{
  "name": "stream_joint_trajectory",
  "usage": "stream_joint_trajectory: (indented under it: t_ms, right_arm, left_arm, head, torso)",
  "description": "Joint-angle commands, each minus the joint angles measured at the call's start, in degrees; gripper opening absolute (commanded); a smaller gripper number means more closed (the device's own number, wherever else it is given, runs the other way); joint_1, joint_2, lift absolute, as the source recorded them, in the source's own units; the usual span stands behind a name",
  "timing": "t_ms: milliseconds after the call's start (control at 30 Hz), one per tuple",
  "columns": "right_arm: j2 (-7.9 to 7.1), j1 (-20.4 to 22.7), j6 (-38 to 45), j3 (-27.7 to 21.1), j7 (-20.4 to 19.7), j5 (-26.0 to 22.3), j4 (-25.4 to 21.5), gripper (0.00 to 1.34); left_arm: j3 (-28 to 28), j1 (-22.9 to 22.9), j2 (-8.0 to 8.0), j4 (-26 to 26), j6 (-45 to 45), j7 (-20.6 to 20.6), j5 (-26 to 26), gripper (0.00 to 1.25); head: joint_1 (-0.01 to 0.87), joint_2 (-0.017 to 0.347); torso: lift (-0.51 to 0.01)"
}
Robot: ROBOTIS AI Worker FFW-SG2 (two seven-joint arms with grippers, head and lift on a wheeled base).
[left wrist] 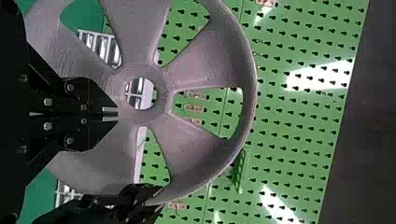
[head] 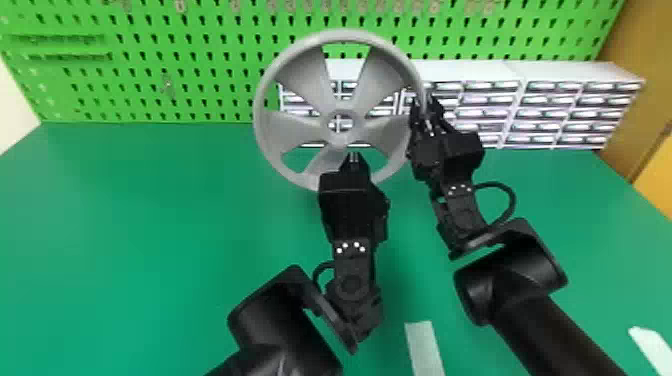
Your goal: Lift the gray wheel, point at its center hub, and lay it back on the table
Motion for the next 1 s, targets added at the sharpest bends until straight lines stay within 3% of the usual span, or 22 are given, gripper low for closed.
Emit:
stream_joint_trajectory:
  t_ms: [0,200,400,967]
  right_arm:
    - [-0.09,0.2,0.12,-0.12,0.0,0.03,0.0,0.11]
    - [-0.09,0.37,0.12,-0.12,0.0,-0.06,0.0,0.11]
    - [-0.09,0.73,0.12,0.32,0.0,-0.23,0.0,0.11]
    - [-0.18,0.99,0.12,1.37,0.0,-1.11,-0.53,0.11]
  left_arm:
    - [1.18,0.81,-0.09,0.02,-0.05,0.0,-0.13,0.07]
    - [2.41,0.55,-0.36,1.07,-0.05,-0.18,-0.4,0.07]
    - [5.84,0.2,-1.5,3.45,-0.05,-3.96,1.62,0.07]
    - [6.11,-4.64,-3.08,10.92,-2.07,-8.0,2.68,0.07]
  head:
    - [0.692,0.048]
    - [0.692,0.048]
    - [0.692,0.048]
    - [0.692,0.048]
  torso:
    - [-0.096]
    - [-0.096]
    - [-0.096]
    - [-0.096]
